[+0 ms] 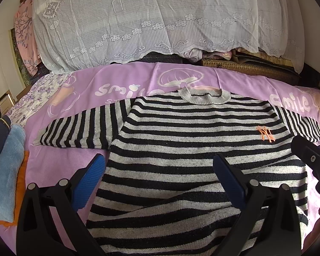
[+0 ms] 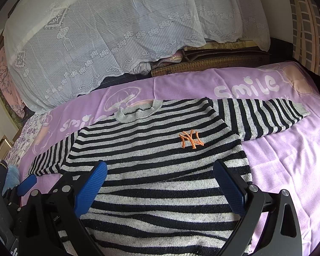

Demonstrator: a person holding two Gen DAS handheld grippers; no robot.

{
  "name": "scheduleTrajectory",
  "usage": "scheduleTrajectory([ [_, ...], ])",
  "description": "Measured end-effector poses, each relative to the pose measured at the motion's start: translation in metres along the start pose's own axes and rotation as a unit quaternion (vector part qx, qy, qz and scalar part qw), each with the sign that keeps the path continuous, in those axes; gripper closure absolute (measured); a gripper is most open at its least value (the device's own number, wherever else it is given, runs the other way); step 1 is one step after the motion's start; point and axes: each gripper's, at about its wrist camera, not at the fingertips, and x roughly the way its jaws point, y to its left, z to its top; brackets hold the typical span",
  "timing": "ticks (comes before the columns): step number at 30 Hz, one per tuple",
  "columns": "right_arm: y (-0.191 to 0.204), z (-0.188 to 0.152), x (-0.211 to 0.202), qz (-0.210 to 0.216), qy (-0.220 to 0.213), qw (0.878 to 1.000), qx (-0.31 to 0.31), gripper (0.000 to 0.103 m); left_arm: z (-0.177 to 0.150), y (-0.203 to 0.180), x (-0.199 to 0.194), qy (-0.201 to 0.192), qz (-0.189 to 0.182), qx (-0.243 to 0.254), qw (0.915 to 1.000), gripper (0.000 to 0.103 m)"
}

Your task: Fold small clothes

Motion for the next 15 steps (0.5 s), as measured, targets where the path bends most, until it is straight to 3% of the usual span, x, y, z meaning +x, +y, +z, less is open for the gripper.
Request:
scheduleTrajectory([
  [15, -0.0002, -0.0005, 0.0024, 0.0, 0.0, 1.0, 0.001, 0.003, -0.0019, 0.0011, 0.0002, 0.002, -0.001, 0.0, 1.0, 0.005],
])
